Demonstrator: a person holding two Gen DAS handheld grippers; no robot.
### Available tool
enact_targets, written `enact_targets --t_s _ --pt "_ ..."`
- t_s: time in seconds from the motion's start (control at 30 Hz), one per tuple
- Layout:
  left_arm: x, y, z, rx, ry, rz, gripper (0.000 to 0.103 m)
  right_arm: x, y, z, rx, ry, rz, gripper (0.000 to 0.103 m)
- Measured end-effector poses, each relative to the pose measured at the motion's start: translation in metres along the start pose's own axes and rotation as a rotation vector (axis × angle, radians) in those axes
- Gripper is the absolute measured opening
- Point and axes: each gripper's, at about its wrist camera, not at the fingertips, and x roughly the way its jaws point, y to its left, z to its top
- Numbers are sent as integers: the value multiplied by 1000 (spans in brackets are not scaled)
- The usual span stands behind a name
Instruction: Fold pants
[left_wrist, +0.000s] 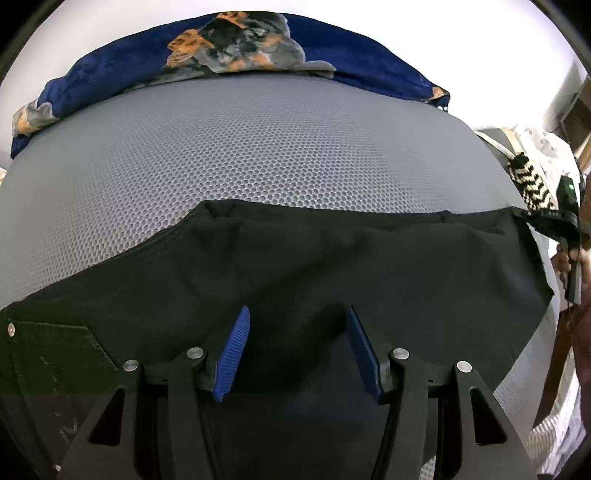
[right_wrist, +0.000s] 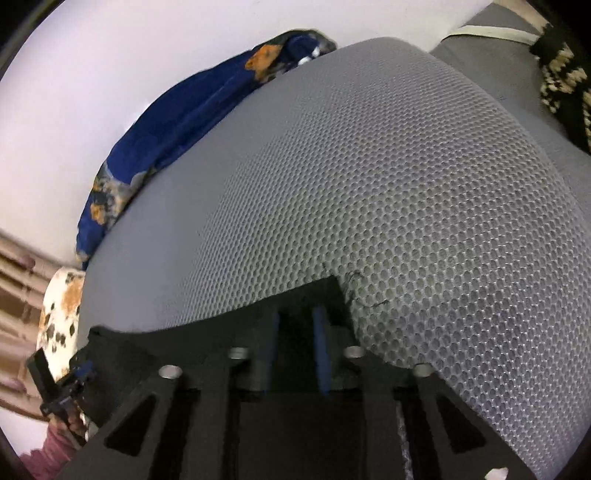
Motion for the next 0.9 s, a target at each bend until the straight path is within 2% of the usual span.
enact_targets --t_s 0.2,0.27,0.33,0.43,0.57,0.63,0.67,0.7,0.8,0.9 --pt "-9 7 2 -24 -50 21 56 -45 34 -15 -70 -203 -156 3" --pt "-13 10 2 -28 -67 26 56 -48 40 -17 -77 -227 -190 2" --pt "-13 13 0 -34 -73 27 56 -42 43 -18 -91 -227 -235 2" --pt "-8 20 -5 -30 -69 63 56 -19 34 -15 -68 -181 -284 2" --pt "7 33 -10 -42 -43 71 56 -1 24 -15 -32 -154 -309 3" --pt "8 34 -10 -28 -56 75 57 -2 25 -11 -15 -135 -320 11" --pt "9 32 -9 -14 -55 83 58 -3 26 -10 -9 -126 -325 22" --pt "9 31 -7 -4 -53 84 58 -7 29 -9 -6 -122 -339 27" --pt "-1 35 -5 -13 -55 37 58 -25 47 -12 -34 -157 -374 28" --pt "-20 43 -7 -2 -99 30 60 -39 87 -13 -103 -177 -306 28"
